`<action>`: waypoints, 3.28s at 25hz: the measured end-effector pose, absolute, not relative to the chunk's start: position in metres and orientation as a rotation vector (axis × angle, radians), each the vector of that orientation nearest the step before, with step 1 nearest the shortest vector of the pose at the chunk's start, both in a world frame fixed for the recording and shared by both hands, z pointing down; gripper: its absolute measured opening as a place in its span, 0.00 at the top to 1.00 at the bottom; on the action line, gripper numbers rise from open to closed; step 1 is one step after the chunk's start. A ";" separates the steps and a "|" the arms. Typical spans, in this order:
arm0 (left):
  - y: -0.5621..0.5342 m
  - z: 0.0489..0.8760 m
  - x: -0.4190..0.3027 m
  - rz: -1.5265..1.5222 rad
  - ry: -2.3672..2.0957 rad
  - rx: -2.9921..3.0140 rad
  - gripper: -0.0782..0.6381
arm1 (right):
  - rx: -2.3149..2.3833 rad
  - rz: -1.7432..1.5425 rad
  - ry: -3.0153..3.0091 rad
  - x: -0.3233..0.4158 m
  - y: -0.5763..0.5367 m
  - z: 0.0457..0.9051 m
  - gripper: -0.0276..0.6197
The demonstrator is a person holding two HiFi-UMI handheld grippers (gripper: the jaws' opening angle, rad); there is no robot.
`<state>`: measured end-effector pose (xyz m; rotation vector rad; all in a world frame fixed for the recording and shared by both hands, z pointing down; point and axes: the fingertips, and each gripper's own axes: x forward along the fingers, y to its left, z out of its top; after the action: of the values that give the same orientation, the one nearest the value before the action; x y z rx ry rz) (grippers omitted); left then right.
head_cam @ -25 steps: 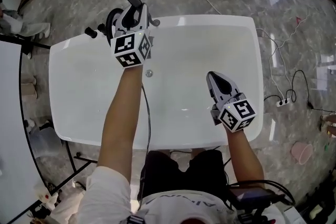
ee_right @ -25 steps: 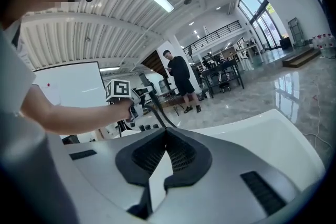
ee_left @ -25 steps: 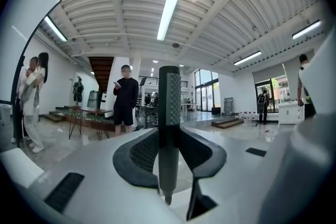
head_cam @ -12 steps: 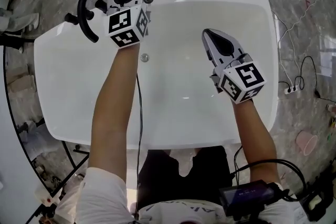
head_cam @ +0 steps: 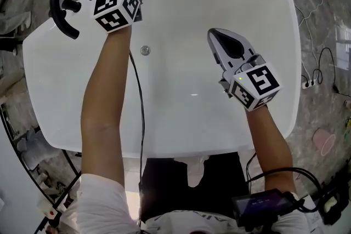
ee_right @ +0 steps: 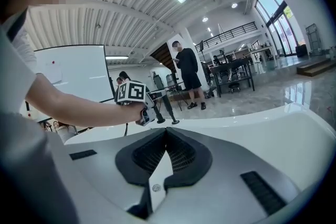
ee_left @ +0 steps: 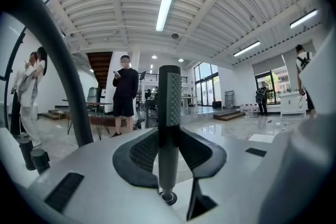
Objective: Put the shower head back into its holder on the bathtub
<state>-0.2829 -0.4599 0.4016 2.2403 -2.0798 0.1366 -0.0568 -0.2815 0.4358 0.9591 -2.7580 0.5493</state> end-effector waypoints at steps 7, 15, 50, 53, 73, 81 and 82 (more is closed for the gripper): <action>-0.465 0.432 -0.295 0.089 -2.047 2.214 0.71 | 0.952 0.570 -2.753 -0.069 -0.270 0.457 0.95; -0.474 0.447 -0.296 0.070 -2.040 2.180 0.71 | 0.901 0.627 -2.691 -0.060 -0.237 0.492 0.95; -0.430 0.435 -0.261 0.122 -1.970 2.256 0.56 | 1.098 0.823 -2.574 -0.016 -0.190 0.510 0.95; -0.397 0.427 -0.244 0.149 -1.924 2.301 0.56 | 1.110 0.756 -2.568 -0.012 -0.181 0.491 0.95; -0.102 0.270 -0.222 0.192 -1.727 2.445 0.73 | 1.287 0.914 -2.531 -0.008 -0.046 0.365 0.95; -0.016 0.161 -0.248 0.147 -1.890 2.403 0.82 | 1.183 0.874 -2.592 -0.015 0.005 0.282 0.95; -0.007 0.153 -0.245 0.150 -1.907 2.388 0.83 | 1.166 0.876 -2.607 -0.012 0.006 0.274 0.95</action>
<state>-0.2447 -0.0067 0.1526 2.3881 -1.9074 0.1495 -0.0118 0.0064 0.2742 1.1660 -2.6067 0.8758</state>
